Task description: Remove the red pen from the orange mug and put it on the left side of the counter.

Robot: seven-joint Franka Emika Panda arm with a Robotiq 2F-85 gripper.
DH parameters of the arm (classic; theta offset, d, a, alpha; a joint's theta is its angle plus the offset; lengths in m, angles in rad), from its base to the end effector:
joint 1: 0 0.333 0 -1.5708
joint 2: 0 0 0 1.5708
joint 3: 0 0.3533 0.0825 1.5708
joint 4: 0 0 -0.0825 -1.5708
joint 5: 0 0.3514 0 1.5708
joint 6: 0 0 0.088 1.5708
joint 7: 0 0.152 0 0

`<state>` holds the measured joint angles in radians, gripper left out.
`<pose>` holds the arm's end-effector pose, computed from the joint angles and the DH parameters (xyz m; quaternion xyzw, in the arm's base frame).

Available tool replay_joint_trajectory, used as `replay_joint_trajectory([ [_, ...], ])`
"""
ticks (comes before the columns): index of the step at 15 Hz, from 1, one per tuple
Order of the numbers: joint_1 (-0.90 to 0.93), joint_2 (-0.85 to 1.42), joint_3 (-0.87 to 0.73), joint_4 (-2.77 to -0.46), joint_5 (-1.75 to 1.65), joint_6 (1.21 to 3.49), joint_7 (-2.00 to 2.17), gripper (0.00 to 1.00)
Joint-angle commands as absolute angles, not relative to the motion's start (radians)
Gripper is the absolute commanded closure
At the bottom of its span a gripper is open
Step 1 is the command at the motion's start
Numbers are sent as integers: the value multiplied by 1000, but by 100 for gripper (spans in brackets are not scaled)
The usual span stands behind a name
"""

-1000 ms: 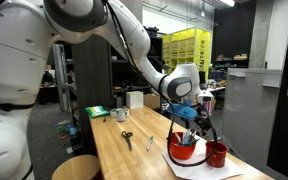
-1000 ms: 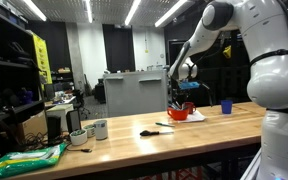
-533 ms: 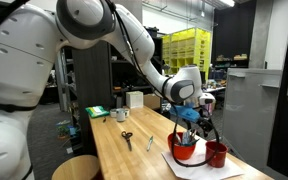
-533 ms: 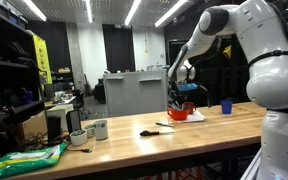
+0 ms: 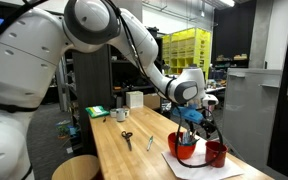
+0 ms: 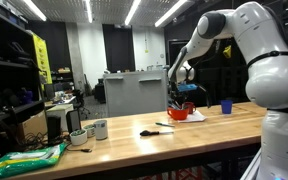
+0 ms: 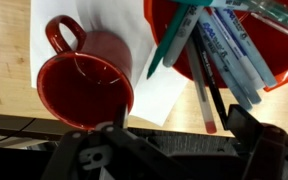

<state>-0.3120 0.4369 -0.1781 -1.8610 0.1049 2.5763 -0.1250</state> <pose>0.5947 -0.3044 0.3283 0.9681 -0.2056 0.1357 0.0450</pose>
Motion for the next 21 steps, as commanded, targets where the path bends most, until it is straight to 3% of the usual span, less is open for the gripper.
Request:
replay_joint_trajectory([
  [1,-332,454,-160,-1824,131,2542,-126,0],
  [21,-321,442,-125,-1834,132,2534,-126,0],
])
